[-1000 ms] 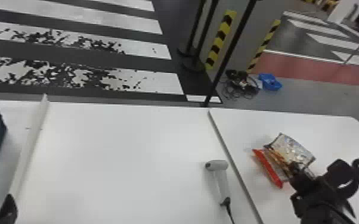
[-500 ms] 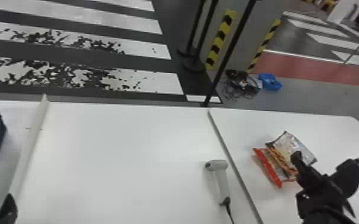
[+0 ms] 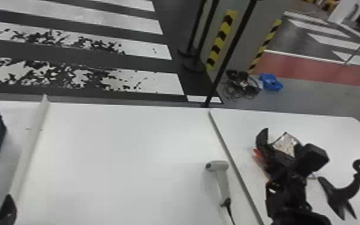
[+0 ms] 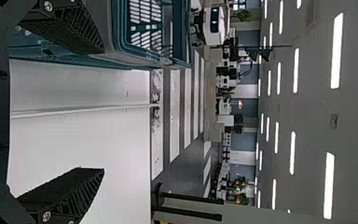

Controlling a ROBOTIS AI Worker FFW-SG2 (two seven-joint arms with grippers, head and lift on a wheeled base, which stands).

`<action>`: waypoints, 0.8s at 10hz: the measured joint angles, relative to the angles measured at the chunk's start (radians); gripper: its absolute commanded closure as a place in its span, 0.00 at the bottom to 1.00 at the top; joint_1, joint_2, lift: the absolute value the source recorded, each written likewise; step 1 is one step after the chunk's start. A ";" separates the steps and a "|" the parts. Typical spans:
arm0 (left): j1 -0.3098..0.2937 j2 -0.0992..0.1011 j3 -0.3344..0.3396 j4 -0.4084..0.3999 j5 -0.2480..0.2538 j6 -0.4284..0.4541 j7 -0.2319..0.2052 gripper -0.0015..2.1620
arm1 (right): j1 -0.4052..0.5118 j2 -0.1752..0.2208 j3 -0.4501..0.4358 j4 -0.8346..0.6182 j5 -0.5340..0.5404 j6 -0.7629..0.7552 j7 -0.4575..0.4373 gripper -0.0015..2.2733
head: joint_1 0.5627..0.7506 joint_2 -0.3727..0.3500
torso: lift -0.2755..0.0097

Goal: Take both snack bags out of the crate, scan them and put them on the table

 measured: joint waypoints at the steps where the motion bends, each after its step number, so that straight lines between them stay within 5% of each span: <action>1: 0.000 -0.001 0.000 -0.002 0.000 0.000 0.000 0.05 | 0.032 0.009 0.084 -0.020 0.052 -0.049 -0.010 0.02 | 0.70 0.09 | 0.64; 5: 0.006 -0.002 0.004 -0.004 -0.001 0.000 0.000 0.05 | 0.157 0.016 0.378 -0.051 0.221 -0.258 -0.105 0.02 | 0.70 0.37 | 0.64; 8: 0.006 -0.002 -0.004 -0.005 -0.004 -0.007 0.000 0.05 | 0.231 0.030 0.490 -0.047 0.289 -0.317 -0.144 0.02 | 0.70 0.50 | 0.64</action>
